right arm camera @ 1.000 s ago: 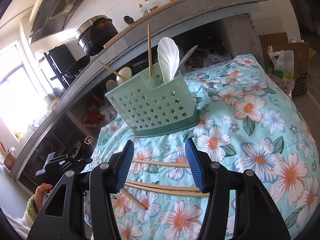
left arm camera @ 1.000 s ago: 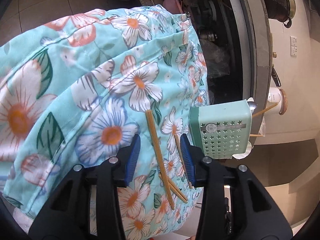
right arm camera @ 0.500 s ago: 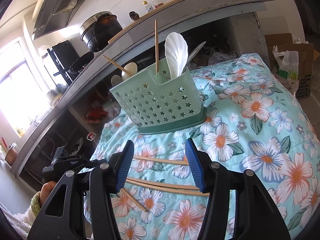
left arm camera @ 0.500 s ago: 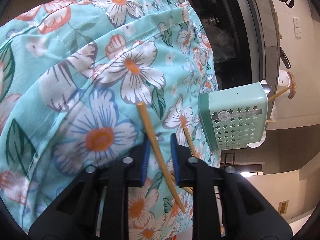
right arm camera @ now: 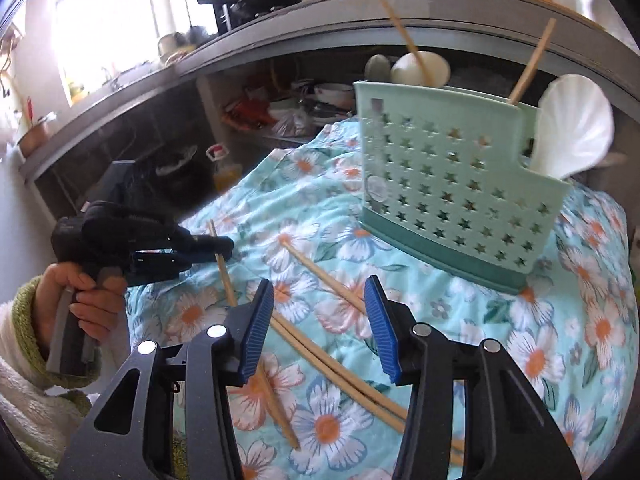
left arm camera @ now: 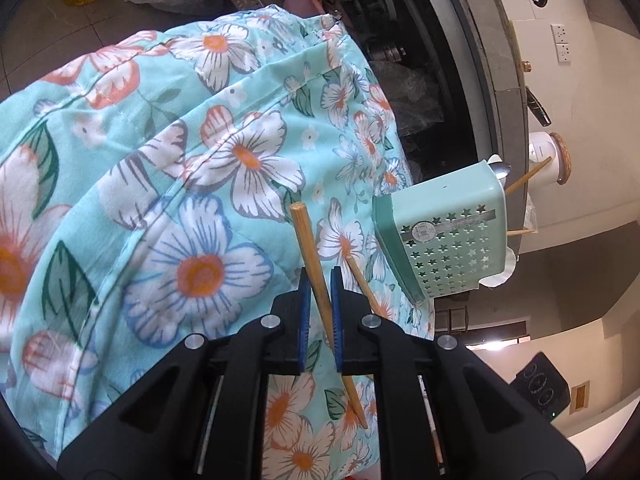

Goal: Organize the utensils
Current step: 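Close the right tool on another chopstick while the left tool lifts its chopstick, then carry both held chopsticks up over the green caddy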

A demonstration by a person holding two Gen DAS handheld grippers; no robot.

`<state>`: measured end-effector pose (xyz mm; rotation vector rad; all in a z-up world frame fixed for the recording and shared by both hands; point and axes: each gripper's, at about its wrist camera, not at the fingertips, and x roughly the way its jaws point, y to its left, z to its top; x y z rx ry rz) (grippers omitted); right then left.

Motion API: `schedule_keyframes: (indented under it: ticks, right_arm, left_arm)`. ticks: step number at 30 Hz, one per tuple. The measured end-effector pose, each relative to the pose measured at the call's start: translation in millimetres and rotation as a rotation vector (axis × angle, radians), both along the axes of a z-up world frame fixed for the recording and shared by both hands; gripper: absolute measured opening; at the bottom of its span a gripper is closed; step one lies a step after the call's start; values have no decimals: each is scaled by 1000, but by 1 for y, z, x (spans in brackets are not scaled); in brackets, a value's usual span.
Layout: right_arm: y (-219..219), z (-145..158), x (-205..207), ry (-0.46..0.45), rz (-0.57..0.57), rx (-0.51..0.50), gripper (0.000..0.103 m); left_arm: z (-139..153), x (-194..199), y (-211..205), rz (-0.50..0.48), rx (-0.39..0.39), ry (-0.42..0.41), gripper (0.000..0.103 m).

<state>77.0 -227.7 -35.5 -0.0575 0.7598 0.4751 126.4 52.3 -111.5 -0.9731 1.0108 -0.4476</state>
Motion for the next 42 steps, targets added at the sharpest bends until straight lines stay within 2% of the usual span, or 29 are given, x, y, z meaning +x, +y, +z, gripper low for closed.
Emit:
schedule_keyframes:
  ticks: [4, 10, 15, 18, 24, 35, 42]
  right_arm:
    - [24, -12, 29, 37, 96, -69, 30]
    - [54, -30, 54, 77, 203, -163, 22]
    - [69, -48, 65, 86, 203, -263, 13]
    - [63, -46, 66, 71, 179, -253, 9]
    - [37, -13, 58, -22, 84, -199, 7]
    - [-37, 90, -3, -308, -174, 1, 6]
    - [-78, 120, -45, -406, -309, 146, 6]
  left_arm:
    - [19, -8, 4, -10, 14, -78, 7]
    - [53, -21, 8, -32, 43, -206, 6]
    - [77, -31, 11, -55, 64, -290, 5]
    - [89, -36, 13, -56, 85, -337, 5]
    - [113, -42, 13, -53, 114, -424, 5]
    - [149, -49, 8, -82, 130, -554, 5]
    - [181, -43, 3, -87, 135, -656, 5]
